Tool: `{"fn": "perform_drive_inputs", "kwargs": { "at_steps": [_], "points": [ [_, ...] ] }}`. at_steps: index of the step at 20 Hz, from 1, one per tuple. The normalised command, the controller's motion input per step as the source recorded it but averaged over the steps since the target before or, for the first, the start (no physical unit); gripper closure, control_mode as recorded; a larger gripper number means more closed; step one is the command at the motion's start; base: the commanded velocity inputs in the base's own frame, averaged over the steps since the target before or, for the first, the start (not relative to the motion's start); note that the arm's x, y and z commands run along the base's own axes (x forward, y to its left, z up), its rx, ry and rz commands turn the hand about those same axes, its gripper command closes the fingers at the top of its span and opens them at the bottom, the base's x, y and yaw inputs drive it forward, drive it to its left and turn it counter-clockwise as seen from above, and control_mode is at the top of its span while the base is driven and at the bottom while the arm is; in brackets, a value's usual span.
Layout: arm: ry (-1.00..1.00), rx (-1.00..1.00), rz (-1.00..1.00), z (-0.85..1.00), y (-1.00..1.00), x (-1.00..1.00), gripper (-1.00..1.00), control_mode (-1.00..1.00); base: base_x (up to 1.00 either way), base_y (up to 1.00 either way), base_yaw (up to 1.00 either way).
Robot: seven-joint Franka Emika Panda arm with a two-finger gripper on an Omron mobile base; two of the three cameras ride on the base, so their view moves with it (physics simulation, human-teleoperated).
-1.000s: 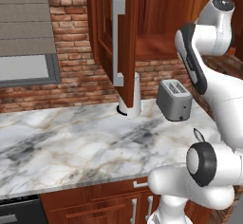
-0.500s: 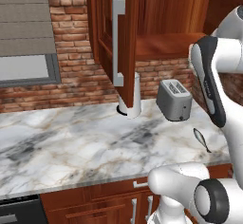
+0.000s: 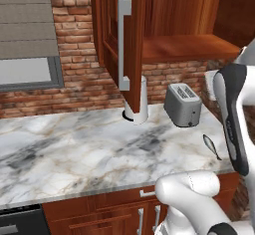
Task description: Retrieve the tupperware from the cabinet, then place the raw meat into the tupperware to avoid contamination.
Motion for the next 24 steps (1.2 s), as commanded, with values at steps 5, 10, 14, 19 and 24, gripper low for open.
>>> {"fn": "perform_drive_inputs", "kwargs": {
  "at_steps": [5, 10, 14, 19, 24],
  "points": [
    [0.15, -0.06, 0.08, -0.62, 0.19, -0.62, 1.0, -1.0, 0.0, 0.0, 0.0],
    [0.13, -0.01, 0.09, -0.61, 0.36, -0.49, 1.0, -1.0, 0.0, 0.0, 0.0],
    [0.12, 0.0, 0.09, -0.59, 0.4, -0.29, 1.0, -1.0, 0.0, 0.0, 0.0],
    [0.1, 0.0, 0.07, -0.62, 0.46, 0.17, 1.0, -1.0, 0.0, 0.0, 0.0],
    [0.03, 0.0, 0.0, -0.51, 0.2, 0.71, 1.0, -1.0, 0.0, 0.0, 0.0]
  ]
}}
